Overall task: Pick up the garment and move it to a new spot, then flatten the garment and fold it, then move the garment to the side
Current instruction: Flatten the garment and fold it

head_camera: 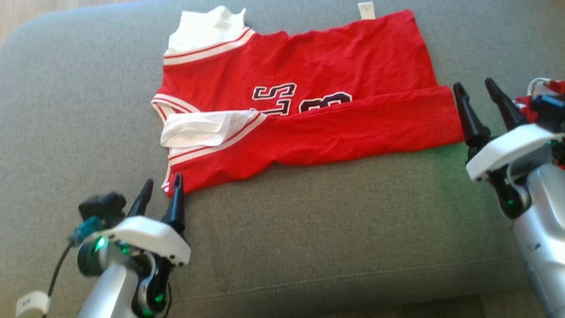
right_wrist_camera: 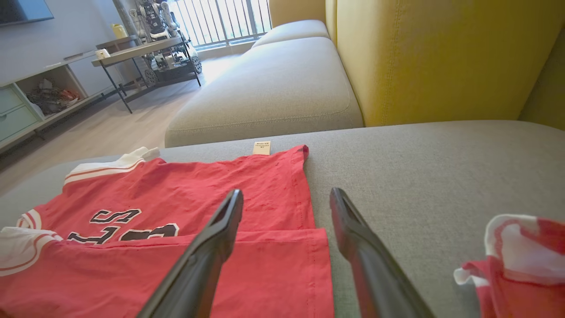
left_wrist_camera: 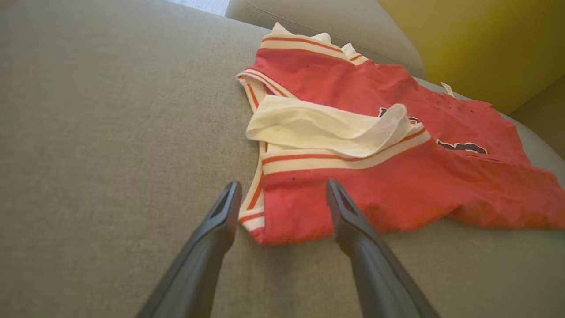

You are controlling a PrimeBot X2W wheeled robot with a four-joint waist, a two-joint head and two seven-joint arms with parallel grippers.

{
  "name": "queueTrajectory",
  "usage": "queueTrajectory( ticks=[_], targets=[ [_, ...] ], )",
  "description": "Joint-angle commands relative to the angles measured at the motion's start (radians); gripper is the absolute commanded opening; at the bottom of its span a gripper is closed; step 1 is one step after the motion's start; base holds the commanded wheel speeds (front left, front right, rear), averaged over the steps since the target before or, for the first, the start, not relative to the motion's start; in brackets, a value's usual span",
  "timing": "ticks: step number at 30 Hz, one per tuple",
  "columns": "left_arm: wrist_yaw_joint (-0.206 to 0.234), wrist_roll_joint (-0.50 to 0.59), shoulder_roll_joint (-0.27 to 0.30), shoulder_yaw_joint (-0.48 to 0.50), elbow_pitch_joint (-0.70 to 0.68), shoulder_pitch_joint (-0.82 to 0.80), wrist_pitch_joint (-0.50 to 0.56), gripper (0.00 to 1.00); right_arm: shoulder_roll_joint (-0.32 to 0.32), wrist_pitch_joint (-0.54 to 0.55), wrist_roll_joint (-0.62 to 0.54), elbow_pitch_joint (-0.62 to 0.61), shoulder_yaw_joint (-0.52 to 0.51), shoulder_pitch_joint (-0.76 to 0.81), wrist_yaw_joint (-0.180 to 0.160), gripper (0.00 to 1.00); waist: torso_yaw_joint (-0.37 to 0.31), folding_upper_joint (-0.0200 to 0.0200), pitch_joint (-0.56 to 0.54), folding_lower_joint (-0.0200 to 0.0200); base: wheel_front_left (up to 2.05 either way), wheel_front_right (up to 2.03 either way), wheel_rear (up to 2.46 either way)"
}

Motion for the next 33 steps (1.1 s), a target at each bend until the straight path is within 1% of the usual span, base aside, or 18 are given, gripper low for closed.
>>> queueTrajectory(
  ticks=[1,6,10,15,23,27,32,33],
  targets=[
    [0.010,-0.002,0.016,0.045,-0.042,-0.037,-0.009,1.00,0.003,-0.011,0.002,-0.043,0.005,-0.001,0.000,1.00,-0.005,0.0000,-0.011,0.0001,0.00,0.00,0.00],
    [0.038,-0.017,0.007,0.044,-0.049,0.014,0.015,1.00,0.020,0.012,-0.009,-0.114,-0.015,0.068,0.000,1.00,-0.013,0.0000,-0.022,0.0001,0.00,0.00,0.00],
    [0.041,-0.017,0.016,0.026,-0.007,0.024,0.057,1.00,0.035,0.033,-0.020,-0.152,-0.039,0.113,0.000,1.00,-0.024,0.0000,-0.031,0.0001,0.00,0.00,0.00],
    [0.043,-0.017,0.017,0.027,0.045,0.004,0.052,1.00,0.059,0.065,-0.036,-0.189,-0.059,0.157,0.000,1.00,-0.035,0.0000,-0.037,0.0001,0.00,0.00,0.00],
    [0.025,-0.031,0.001,0.029,0.114,-0.043,0.024,1.00,0.078,0.100,-0.064,-0.231,-0.099,0.199,0.000,1.00,-0.039,0.0000,-0.032,0.0001,0.00,0.00,0.00],
    [0.008,-0.044,-0.010,0.027,0.137,-0.063,0.018,1.00,0.085,0.113,-0.079,-0.249,-0.116,0.213,0.000,1.00,-0.035,0.0000,-0.027,0.0001,0.00,0.00,0.00],
    [-0.004,-0.045,-0.012,0.022,0.162,-0.088,0.010,1.00,0.093,0.128,-0.096,-0.270,-0.128,0.215,0.000,1.00,-0.031,0.0000,-0.017,0.0001,0.00,0.00,0.00],
    [-0.007,-0.044,-0.011,0.020,0.168,-0.092,0.009,0.93,0.095,0.132,-0.099,-0.273,-0.128,0.215,0.000,1.00,-0.030,0.0000,-0.016,0.0001,0.00,0.00,0.00]
  ],
)
